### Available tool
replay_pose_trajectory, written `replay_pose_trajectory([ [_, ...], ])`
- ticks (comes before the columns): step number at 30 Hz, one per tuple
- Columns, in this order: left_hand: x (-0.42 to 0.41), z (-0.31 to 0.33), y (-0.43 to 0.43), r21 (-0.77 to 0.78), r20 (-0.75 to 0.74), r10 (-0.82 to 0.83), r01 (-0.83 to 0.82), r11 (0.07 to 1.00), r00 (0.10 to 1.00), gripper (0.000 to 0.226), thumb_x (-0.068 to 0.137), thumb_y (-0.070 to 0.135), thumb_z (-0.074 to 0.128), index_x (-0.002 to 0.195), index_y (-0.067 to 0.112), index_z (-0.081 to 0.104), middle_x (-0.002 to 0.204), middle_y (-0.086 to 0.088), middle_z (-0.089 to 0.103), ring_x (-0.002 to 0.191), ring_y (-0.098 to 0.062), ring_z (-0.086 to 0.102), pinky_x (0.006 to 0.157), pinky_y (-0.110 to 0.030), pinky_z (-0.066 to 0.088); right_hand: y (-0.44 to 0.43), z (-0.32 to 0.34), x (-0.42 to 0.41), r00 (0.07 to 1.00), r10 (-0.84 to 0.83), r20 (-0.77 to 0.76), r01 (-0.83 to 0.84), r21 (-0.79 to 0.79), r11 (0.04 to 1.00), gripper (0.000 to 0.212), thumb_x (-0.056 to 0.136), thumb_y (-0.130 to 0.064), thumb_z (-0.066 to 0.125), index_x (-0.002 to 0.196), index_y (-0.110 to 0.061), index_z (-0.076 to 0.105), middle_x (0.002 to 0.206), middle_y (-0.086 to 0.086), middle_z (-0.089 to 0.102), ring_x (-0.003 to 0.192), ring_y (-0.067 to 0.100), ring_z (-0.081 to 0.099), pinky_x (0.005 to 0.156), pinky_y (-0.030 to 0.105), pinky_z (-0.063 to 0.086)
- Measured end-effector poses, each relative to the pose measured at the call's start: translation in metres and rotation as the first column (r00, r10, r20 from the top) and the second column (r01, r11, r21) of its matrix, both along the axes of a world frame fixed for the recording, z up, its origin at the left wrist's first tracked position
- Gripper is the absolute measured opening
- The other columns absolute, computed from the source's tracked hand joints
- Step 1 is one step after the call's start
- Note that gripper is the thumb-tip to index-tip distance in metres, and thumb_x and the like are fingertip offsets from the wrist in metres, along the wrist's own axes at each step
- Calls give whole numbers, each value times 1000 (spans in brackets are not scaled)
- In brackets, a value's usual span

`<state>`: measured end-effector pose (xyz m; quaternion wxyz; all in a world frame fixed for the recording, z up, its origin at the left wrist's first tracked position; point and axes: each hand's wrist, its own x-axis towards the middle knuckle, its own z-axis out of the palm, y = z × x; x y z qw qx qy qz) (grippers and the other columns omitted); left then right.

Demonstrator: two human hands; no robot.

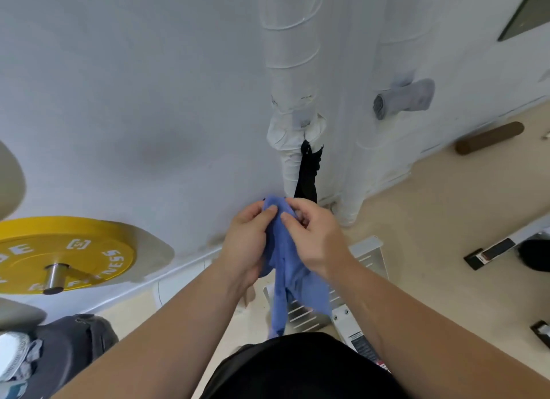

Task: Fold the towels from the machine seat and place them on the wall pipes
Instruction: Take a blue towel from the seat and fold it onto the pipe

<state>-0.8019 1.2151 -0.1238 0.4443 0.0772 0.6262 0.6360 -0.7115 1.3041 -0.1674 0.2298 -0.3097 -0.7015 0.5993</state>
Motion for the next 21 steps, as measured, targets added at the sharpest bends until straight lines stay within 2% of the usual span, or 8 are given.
replay_pose_trajectory([
  [2,-2,4,-1,87,97,-59,50,995,994,29,98,-6,44,116,-9,65,102,-26,72,86,-29,73,70,-32,60,6,5,5,996,82,33,-82,11,997,42,90,-24,57,131,-24,64,113,2,69,108,16,66,99,41,53],
  [4,-5,5,-2,116,114,-112,99,988,987,40,91,-16,41,122,-7,63,110,-27,71,94,-30,73,75,-33,60,15,9,7,984,136,118,-141,37,989,54,93,-15,57,146,-24,52,130,2,58,124,15,57,109,36,45],
  [8,-12,7,-2,161,103,-194,176,971,976,63,82,-27,34,132,2,62,125,-26,67,110,-33,70,93,-40,59,24,18,3,956,238,170,-240,-12,971,64,95,-21,59,153,-36,38,144,1,53,132,13,53,115,36,41],
  [10,-17,12,-2,199,125,-222,195,961,967,68,82,-26,31,134,6,60,128,-25,66,108,-34,70,91,-43,59,22,24,1,951,283,127,-274,-83,958,67,99,-17,61,155,-39,32,151,-10,50,135,4,50,114,29,42],
  [13,-24,29,-2,228,153,-317,279,933,936,65,84,-18,29,133,10,62,119,-25,67,97,-36,68,70,-46,58,13,27,-3,973,227,46,-223,-85,971,73,96,-25,69,155,-43,30,149,-16,51,130,1,54,104,27,51],
  [15,-27,42,-1,229,119,-354,322,919,928,59,84,-16,26,130,-1,58,105,-26,64,86,-31,68,64,-40,58,7,26,-9,991,137,-5,-137,-67,988,69,96,-22,70,154,-37,35,146,-13,55,129,5,56,100,31,55],
  [18,-30,45,0,83,-109,-365,375,923,925,52,83,-17,31,121,-2,63,92,-16,66,74,-20,66,62,-27,55,5,22,-19,997,14,-74,-18,-50,999,52,94,-6,58,143,-24,52,132,-1,66,124,15,62,102,36,52],
  [21,-34,37,-2,-66,-269,-384,381,922,883,61,83,-17,39,123,19,68,96,0,73,74,-8,67,64,-20,52,8,34,-29,986,-118,-114,100,-152,983,38,93,7,51,113,-18,70,104,1,77,101,16,73,85,31,57],
])
